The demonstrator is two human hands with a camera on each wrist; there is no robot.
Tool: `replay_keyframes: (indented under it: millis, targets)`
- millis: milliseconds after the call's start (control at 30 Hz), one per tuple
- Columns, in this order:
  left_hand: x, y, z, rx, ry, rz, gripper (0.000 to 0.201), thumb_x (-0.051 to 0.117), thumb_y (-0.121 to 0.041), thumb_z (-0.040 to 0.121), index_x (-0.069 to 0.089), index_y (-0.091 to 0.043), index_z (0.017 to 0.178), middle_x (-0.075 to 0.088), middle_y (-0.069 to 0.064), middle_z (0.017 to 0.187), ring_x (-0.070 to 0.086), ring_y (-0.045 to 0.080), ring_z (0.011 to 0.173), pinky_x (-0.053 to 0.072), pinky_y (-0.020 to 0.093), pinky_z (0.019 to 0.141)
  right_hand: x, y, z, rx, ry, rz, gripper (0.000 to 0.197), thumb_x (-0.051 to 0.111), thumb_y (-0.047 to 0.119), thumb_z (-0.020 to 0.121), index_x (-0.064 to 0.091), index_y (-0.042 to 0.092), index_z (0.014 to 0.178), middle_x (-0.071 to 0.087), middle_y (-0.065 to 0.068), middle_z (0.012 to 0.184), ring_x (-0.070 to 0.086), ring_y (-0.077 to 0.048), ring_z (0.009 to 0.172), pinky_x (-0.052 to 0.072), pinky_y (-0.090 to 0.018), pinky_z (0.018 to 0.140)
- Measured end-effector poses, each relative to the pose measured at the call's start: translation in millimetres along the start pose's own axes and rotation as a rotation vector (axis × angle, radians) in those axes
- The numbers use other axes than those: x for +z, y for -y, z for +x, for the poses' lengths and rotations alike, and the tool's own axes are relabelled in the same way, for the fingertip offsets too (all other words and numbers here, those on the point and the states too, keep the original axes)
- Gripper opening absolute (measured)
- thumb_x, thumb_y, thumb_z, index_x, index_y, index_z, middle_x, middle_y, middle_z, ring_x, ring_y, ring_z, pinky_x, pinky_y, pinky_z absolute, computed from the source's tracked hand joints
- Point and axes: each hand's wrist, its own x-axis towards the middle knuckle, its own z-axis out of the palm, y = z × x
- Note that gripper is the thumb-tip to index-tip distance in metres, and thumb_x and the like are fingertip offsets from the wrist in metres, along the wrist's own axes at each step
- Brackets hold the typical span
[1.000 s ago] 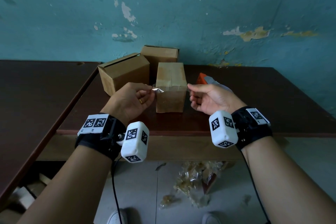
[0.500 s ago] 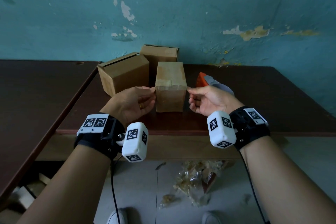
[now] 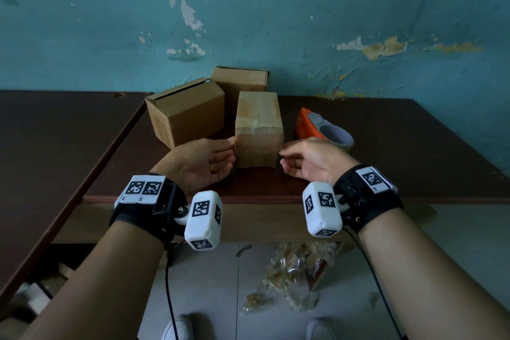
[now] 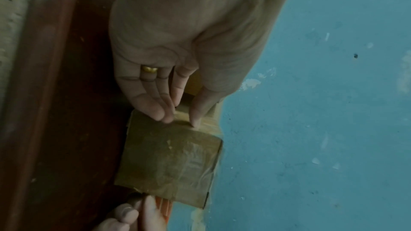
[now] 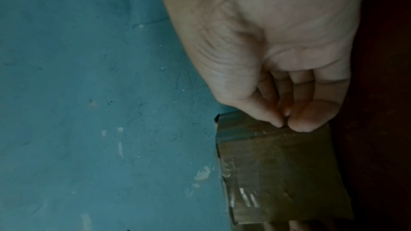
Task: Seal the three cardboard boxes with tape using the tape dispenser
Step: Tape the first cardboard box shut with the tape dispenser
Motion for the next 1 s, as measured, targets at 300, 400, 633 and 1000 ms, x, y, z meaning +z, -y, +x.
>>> replay_keyframes:
  millis: [300,400,633,1000]
  targets:
    - [-5.9,-9.5,8.7,0.36,-0.18,-0.079,0.01,0.074,-0.004,0.095,0.069,-0.012,0.097,0.071,0.003,0.091,0.068,0.014,0.083,0.059,0.025,0.07,-3.0,19.9,-8.6,-0.175,-0.065,-0.062,0.016,0.061,-0.008,0.099,0.063,0.001,0.112,0.064,-0.015,0.094,0.067,-0.023,0.079,0.061,-0.028,0.064]
    - [-6.6,-11.5,6.3,0.508,-0.105,-0.084,0.008,0.071,-0.004,0.097,0.069,-0.011,0.096,0.072,0.004,0.095,0.071,0.016,0.087,0.061,0.029,0.085,-2.9,27.5,-13.9,-0.314,-0.064,0.0,0.013,0.059,-0.008,0.1,0.064,0.002,0.105,0.064,-0.012,0.095,0.067,-0.022,0.08,0.061,-0.029,0.069]
    - [6.0,1.7,10.9,0.5,-0.082,0.062,0.01,0.068,0.001,0.099,0.069,-0.004,0.108,0.074,0.013,0.105,0.076,0.025,0.098,0.062,0.031,0.088,4.5,14.5,-7.3,-0.331,-0.034,0.013,0.018,0.052,-0.011,0.102,0.06,0.001,0.112,0.071,-0.018,0.105,0.074,-0.025,0.092,0.063,-0.032,0.076]
    - [-5.2,-8.1,1.6,0.68,-0.016,0.392,0.045,0.075,-0.003,0.096,0.073,-0.026,0.134,0.077,0.002,0.125,0.074,0.017,0.115,0.062,0.042,0.097,-9.5,20.3,-13.5,-0.615,-0.034,-0.316,0.05,0.071,-0.01,0.091,0.071,0.021,0.13,0.067,-0.007,0.133,0.072,-0.023,0.117,0.061,-0.035,0.098]
